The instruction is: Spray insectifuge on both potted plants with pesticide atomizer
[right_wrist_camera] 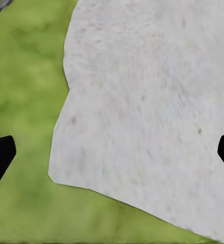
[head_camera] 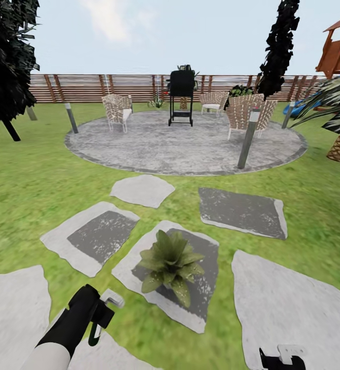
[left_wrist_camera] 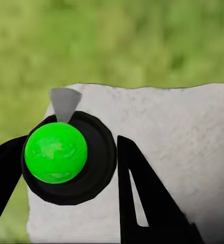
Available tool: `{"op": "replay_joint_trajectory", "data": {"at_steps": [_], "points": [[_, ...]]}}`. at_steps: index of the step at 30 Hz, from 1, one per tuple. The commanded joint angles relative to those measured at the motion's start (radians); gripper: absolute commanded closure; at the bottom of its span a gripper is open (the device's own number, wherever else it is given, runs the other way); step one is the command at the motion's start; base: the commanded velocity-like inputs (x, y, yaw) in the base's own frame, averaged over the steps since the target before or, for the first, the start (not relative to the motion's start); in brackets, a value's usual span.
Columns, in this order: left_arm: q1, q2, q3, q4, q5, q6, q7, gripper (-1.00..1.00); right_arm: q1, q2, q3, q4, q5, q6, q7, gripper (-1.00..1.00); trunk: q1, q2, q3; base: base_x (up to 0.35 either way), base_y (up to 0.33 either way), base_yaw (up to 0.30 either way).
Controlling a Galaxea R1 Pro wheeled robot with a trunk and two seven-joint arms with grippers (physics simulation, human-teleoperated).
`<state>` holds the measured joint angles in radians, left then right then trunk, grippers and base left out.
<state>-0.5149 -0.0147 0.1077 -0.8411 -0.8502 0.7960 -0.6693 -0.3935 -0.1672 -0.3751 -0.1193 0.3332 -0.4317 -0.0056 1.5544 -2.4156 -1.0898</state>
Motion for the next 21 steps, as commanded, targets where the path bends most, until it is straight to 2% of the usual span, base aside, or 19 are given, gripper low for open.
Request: {"op": "replay_joint_trajectory", "data": {"at_steps": [1, 7, 17, 21], "points": [[-0.001, -0.002, 0.004, -0.001, -0.011, 0.0, -0.01, 1.0, -0.001, 0.0, -0.008, 0.001, 0.01, -0.004, -0.001, -1.0, 0.0, 0.0, -0.001, -0.08, 0.078, 0.0], [-0.001, -0.002, 0.005, -0.001, -0.01, 0.0, -0.01, 1.0, -0.001, 0.001, -0.008, 0.001, 0.01, -0.004, -0.001, -1.0, 0.0, 0.0, -0.001, -0.017, 0.016, -0.047], [-0.001, -0.001, 0.006, 0.0, -0.009, 0.001, -0.012, 1.0, -0.001, 0.002, -0.008, 0.001, 0.01, -0.004, -0.001, -1.0, 0.0, 0.0, -0.001, 0.0, 0.0, -0.278], [-0.001, -0.001, 0.002, 0.068, -0.018, -0.001, -0.01, 1.0, -0.001, 0.002, -0.008, 0.001, 0.01, -0.004, -0.001, -1.0, 0.0, 0.0, -0.001, 0.0, 0.0, -0.29]]}}
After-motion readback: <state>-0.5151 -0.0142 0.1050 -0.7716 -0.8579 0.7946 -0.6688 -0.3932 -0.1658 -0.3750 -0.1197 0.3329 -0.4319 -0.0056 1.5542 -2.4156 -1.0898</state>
